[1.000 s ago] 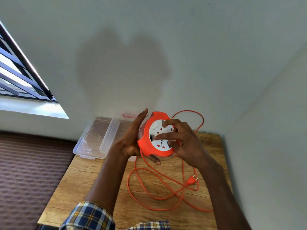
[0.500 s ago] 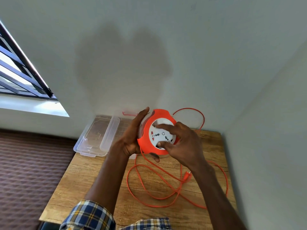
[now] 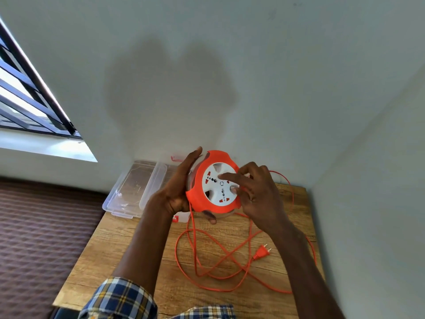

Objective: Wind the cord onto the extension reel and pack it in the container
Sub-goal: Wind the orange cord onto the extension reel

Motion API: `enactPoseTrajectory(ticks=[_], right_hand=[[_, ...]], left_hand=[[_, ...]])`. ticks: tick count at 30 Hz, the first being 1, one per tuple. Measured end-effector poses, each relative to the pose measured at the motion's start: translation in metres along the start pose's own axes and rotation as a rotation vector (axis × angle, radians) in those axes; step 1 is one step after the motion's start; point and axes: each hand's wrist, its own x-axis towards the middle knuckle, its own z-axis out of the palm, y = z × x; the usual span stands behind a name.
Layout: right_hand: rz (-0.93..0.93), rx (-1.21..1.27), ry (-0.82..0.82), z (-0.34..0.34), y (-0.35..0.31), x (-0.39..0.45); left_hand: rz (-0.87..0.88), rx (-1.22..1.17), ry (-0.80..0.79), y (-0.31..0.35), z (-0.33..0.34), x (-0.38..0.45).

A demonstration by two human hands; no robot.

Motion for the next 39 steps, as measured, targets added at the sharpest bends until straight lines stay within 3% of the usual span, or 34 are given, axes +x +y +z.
enactPoseTrajectory(ticks=[5, 9, 14, 17, 23, 27, 32, 39], right_hand=[[-0.224, 0.03, -0.222, -0.012, 0.001, 0.007], [-0.377, -0.088, -0.328, -0.02, 0.01, 0.017], [-0.443, -0.24, -0.325, -0.017, 0.022, 0.025], [-0.328, -0.189, -0.251, -0.012, 0.019, 0.019], [0.06, -0.086, 0.052, 0.009, -0.011, 0.003], [0.143, -0.037, 0.045, 0.019, -0.016, -0.005], [-0.078, -0.016, -0.135, -0.002, 0.009, -0.002], [-0.446, -0.184, -0.405, -0.024, 0.022, 0.024]], left_hand=[[0.029, 0.022, 0.115, -0.008, -0.003, 0.0], [0.036, 0.028, 0.091, -0.007, -0.004, 0.0], [0.054, 0.079, 0.129, -0.008, -0.004, 0.005], [0.092, 0.057, 0.131, -0.007, -0.003, 0.007], [0.079, 0.015, 0.162, -0.01, 0.002, 0.014], [0.012, 0.033, 0.107, -0.011, 0.0, 0.01], [0.001, -0.02, 0.025, -0.01, -0.007, 0.0], [0.001, 0.047, 0.135, -0.011, 0.0, 0.0]])
